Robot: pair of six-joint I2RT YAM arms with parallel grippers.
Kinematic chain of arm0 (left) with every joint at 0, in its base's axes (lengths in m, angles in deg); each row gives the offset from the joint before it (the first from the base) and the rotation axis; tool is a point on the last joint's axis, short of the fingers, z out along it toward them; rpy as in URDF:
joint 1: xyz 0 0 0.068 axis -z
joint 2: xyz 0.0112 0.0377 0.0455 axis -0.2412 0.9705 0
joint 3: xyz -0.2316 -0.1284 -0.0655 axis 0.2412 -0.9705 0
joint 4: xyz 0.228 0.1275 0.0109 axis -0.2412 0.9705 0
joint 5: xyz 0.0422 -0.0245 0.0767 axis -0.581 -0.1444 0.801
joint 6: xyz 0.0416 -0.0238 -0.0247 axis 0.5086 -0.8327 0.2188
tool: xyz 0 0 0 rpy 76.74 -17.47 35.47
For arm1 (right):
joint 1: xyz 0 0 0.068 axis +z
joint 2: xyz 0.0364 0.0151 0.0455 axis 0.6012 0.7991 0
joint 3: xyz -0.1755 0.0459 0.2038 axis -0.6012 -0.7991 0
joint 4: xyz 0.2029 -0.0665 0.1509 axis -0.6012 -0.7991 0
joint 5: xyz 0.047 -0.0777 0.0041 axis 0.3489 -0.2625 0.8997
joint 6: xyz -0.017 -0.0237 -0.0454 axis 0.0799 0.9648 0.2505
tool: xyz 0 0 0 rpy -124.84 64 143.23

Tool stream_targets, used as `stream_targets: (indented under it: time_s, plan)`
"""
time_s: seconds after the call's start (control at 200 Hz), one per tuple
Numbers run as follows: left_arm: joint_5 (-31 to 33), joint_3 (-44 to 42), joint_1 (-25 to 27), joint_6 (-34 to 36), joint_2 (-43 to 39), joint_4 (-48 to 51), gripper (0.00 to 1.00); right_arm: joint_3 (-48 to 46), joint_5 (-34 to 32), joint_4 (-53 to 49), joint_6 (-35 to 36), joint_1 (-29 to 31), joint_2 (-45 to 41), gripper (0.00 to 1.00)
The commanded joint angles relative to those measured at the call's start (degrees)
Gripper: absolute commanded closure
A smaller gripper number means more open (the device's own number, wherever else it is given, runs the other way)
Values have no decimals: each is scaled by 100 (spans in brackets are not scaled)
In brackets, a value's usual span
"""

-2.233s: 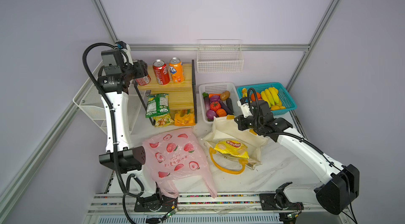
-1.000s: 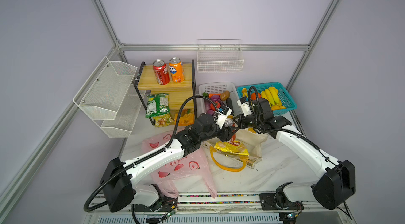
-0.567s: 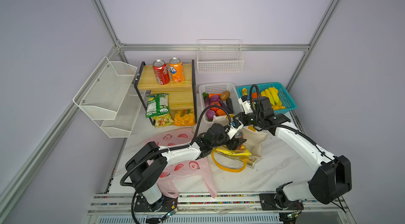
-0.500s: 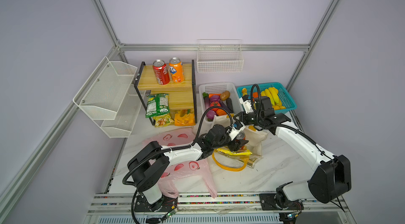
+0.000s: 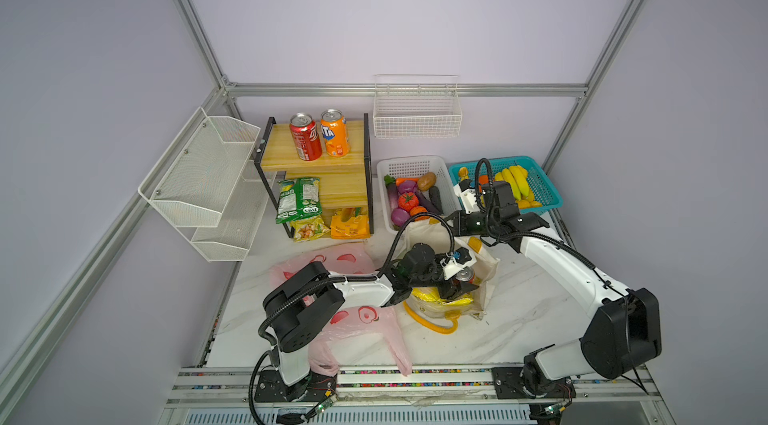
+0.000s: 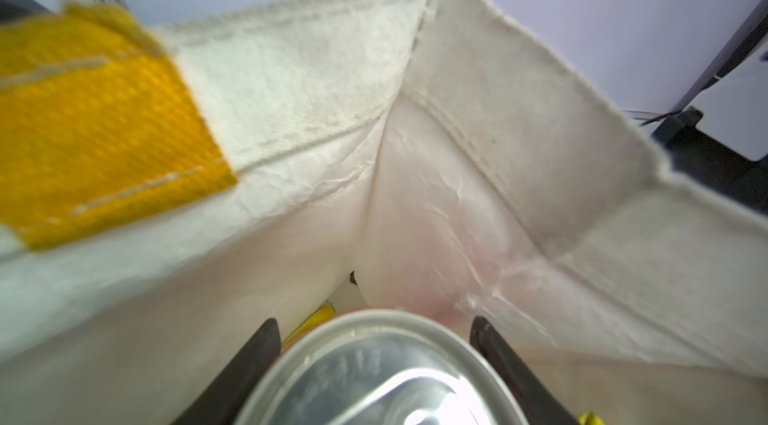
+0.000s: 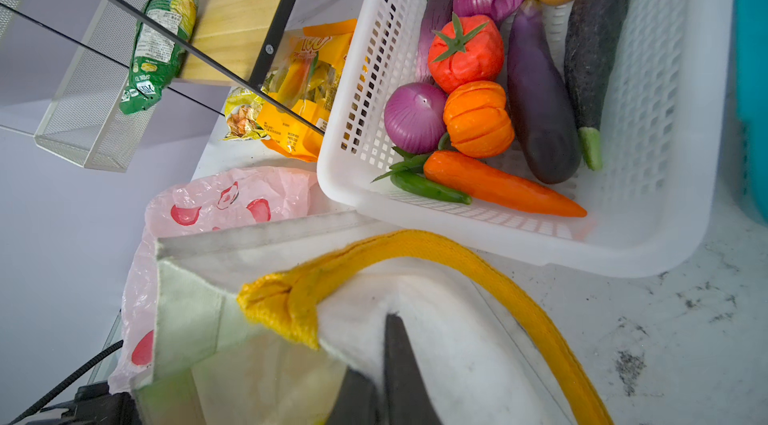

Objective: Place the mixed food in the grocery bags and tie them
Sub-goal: 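Carry the red can with the left gripper over the tote bag opening, then lower the red can into the tote and open the left gripper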

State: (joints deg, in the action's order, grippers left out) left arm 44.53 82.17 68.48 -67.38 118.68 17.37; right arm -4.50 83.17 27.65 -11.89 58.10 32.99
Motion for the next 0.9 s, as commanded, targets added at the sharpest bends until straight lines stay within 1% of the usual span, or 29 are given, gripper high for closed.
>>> stream_targets:
  time_s: [0.0,0.115,0.23,0.375,0.475,0.615,0.745,0.895]
  plan:
    - [-38,592,23,432,104,-381,67,197,91,240,-30,-37,43,95]
    - [273,721,15,731,174,-477,67,158,51,214,-47,-35,37,95]
    - [597,670,-40,908,220,-947,67,98,-172,175,-81,-32,-26,95]
    - [907,577,-104,1100,277,-1329,67,61,-198,170,-74,-34,-27,95]
    - [1030,491,-129,1387,322,-1282,67,77,-234,146,-73,-32,-1,95]
    - [1306,221,-221,1592,361,-1368,65,88,-340,126,-57,-37,4,95]
    - [1348,209,-292,1803,426,-1109,62,63,-349,126,-47,-33,15,95]
    - [1274,255,-346,1818,578,-846,59,95,-410,123,-56,-35,5,95]
